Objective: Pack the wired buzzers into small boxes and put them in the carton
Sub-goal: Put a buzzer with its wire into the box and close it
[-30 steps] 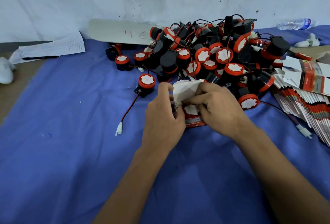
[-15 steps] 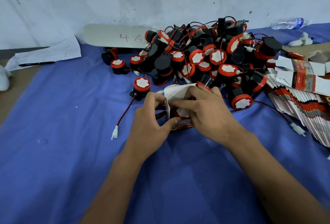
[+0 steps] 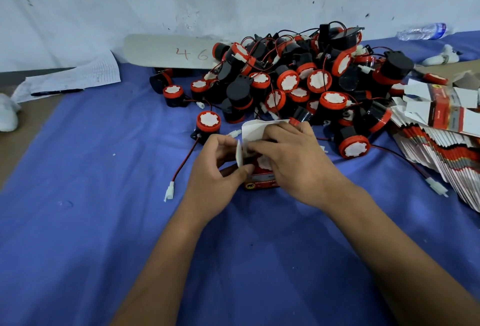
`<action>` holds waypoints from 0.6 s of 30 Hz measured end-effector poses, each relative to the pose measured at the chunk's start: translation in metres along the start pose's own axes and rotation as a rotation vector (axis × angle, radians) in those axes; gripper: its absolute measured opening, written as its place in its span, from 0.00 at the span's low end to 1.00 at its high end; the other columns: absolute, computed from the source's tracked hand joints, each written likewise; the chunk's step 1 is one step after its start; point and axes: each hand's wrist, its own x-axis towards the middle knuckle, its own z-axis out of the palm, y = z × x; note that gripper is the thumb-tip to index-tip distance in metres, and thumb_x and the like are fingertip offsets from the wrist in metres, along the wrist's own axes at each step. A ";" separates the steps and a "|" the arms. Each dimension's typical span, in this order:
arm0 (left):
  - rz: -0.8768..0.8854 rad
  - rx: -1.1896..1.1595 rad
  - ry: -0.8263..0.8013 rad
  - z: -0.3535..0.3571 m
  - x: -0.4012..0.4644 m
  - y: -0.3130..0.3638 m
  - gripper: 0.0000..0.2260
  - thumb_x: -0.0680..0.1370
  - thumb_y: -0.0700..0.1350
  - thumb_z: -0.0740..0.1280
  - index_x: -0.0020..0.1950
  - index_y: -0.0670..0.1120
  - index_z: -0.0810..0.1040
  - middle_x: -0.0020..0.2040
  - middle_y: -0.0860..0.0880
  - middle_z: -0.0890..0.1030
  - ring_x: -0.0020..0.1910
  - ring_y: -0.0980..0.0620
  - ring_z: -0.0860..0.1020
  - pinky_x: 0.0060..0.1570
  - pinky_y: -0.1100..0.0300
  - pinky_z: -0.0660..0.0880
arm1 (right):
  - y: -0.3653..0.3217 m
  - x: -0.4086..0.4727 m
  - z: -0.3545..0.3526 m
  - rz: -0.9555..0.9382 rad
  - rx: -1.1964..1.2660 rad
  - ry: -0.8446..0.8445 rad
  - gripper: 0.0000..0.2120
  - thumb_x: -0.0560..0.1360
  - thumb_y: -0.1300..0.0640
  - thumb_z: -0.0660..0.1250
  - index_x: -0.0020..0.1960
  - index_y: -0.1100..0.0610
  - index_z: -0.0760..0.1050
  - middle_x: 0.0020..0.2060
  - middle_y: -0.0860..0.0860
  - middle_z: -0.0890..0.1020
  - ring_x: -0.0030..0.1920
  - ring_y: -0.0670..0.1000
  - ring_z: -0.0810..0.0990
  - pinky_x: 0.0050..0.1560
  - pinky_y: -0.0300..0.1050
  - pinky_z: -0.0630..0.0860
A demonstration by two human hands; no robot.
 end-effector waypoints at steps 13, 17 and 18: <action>-0.086 -0.096 0.056 0.002 0.000 0.001 0.13 0.78 0.30 0.67 0.56 0.47 0.75 0.52 0.45 0.84 0.50 0.51 0.83 0.47 0.61 0.80 | 0.004 0.000 0.000 0.030 0.169 -0.058 0.20 0.82 0.57 0.61 0.70 0.43 0.77 0.51 0.46 0.73 0.60 0.50 0.72 0.63 0.58 0.66; -0.068 -0.083 0.066 0.005 -0.001 0.002 0.13 0.79 0.30 0.67 0.58 0.46 0.75 0.52 0.47 0.84 0.51 0.50 0.83 0.48 0.60 0.81 | 0.003 0.001 -0.002 0.035 0.171 -0.028 0.17 0.81 0.58 0.63 0.66 0.47 0.81 0.50 0.47 0.76 0.57 0.51 0.74 0.60 0.57 0.70; -0.063 -0.081 0.076 0.007 -0.001 0.002 0.12 0.79 0.31 0.67 0.58 0.46 0.76 0.52 0.49 0.84 0.51 0.51 0.83 0.47 0.60 0.81 | 0.001 0.001 -0.003 0.039 0.156 -0.020 0.15 0.81 0.57 0.64 0.65 0.49 0.82 0.50 0.48 0.78 0.56 0.52 0.75 0.58 0.56 0.71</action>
